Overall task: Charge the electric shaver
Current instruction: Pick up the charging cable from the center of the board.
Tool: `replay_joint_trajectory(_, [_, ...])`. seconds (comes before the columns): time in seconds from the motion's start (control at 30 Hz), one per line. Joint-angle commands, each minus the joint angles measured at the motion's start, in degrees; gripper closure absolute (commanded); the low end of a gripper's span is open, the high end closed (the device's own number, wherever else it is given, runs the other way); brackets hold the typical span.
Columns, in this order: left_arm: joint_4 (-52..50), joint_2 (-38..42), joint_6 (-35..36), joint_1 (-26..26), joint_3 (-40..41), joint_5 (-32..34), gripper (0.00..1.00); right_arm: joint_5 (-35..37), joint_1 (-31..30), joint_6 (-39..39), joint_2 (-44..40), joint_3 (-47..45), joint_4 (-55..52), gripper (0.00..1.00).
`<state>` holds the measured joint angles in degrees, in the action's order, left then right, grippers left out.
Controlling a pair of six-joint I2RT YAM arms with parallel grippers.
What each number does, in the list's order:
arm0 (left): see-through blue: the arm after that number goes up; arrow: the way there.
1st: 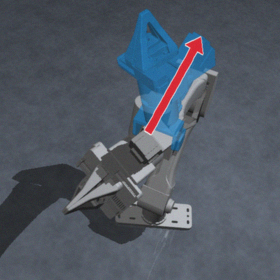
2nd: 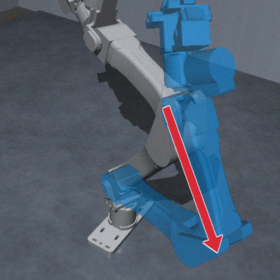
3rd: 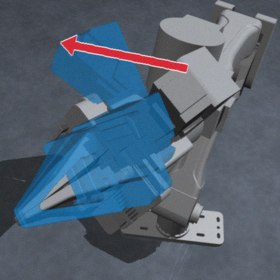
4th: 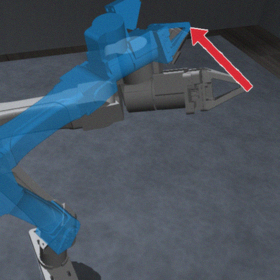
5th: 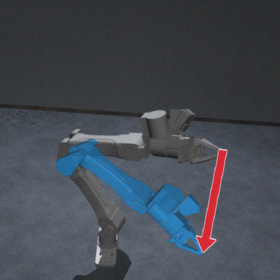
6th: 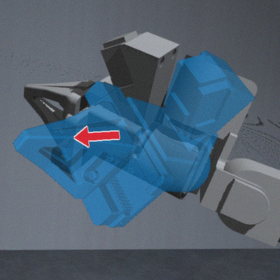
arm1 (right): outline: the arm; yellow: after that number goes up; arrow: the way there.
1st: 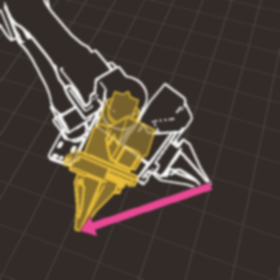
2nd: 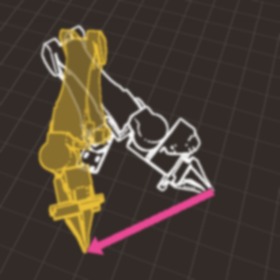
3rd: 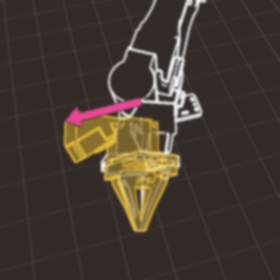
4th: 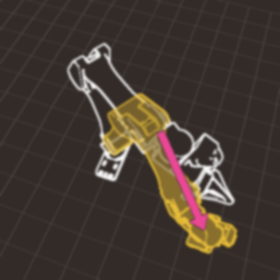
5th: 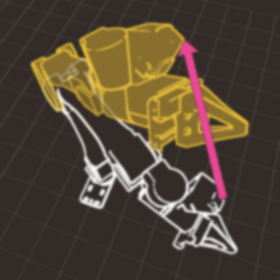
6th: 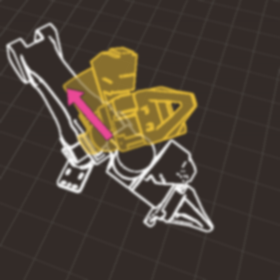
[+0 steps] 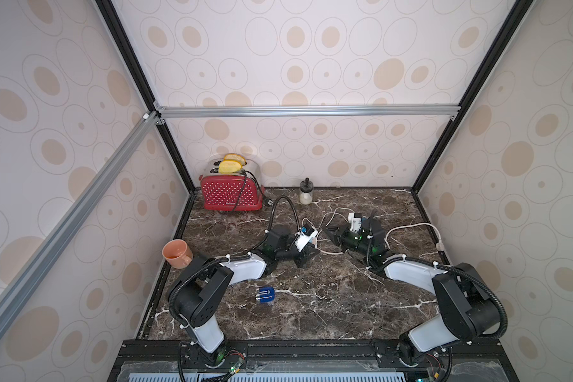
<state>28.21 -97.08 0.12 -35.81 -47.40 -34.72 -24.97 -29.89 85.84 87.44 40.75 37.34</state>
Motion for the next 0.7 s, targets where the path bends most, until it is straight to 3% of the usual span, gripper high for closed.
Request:
replay_joint_trajectory(0.0, [-0.47, -0.5, 0.35, -0.44, -2.17, -1.12, 0.87, -0.95, -0.49, 0.87, -0.43, -1.0, 1.52, 1.0])
replay_joint_trajectory(0.03, [-0.79, -0.39, 0.41, -0.45, -2.26, -1.14, 0.9, -1.04, -0.47, 0.73, -0.58, -1.07, 1.27, 1.0])
replay_joint_trajectory(0.07, [-1.15, -0.31, 0.84, -0.41, -2.35, -1.24, 0.99, -1.2, -0.38, 0.45, -0.73, -1.21, 0.94, 1.0])
replay_joint_trajectory(0.2, [-5.18, 0.92, 2.95, -0.41, -2.87, -0.43, 1.0, -4.14, -0.06, -3.92, -1.79, -0.26, -3.76, 1.0])
replay_joint_trajectory(0.47, [-19.59, 5.57, 13.14, -0.31, -4.4, 1.49, 1.0, -7.32, 0.16, -38.44, -8.81, 11.88, -46.85, 0.5])
replay_joint_trajectory(0.57, [-21.97, 6.32, 14.96, -0.31, -5.03, 1.36, 1.0, -9.28, 0.02, -42.75, -8.95, 12.76, -49.78, 0.42])
replay_joint_trajectory(0.67, [-23.56, 6.3, 15.91, -0.31, -5.92, 1.06, 1.0, -10.1, -1.02, -43.2, -6.88, 13.37, -50.9, 0.41])
